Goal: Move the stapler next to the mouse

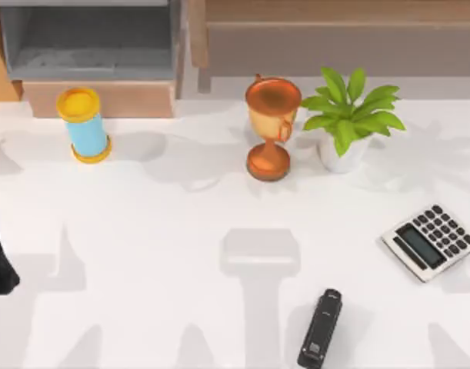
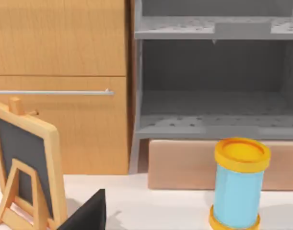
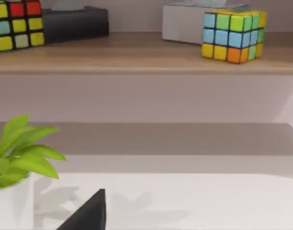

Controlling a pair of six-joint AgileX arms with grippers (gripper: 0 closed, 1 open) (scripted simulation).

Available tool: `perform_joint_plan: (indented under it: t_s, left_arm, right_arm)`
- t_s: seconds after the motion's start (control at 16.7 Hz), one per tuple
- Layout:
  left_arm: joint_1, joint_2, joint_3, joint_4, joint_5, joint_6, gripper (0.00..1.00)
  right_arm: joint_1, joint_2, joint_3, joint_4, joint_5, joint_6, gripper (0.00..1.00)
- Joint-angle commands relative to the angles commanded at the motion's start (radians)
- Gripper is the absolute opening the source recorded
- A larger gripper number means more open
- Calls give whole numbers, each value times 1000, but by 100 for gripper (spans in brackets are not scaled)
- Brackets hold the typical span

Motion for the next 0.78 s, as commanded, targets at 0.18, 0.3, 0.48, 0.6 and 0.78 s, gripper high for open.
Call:
perform_joint_plan:
  t_s: [0.18, 0.3, 0.48, 0.6, 0.78]
  left_arm:
    - [0, 0, 0, 0, 0, 0, 100]
    - [0, 0, 0, 0, 0, 0, 100]
    - [0, 0, 0, 0, 0, 0, 100]
    - [0, 0, 0, 0, 0, 0, 100]
    - [0, 0, 0, 0, 0, 0, 100]
  right_arm:
    - [10, 11, 11, -6, 1, 11, 100]
    - [56, 64, 61, -36, 5, 62, 100]
    - [174, 221, 193, -123, 10, 196, 100]
    - [272, 369, 300, -206, 10, 317, 100]
    - [422, 643, 471, -362, 3, 522, 100]
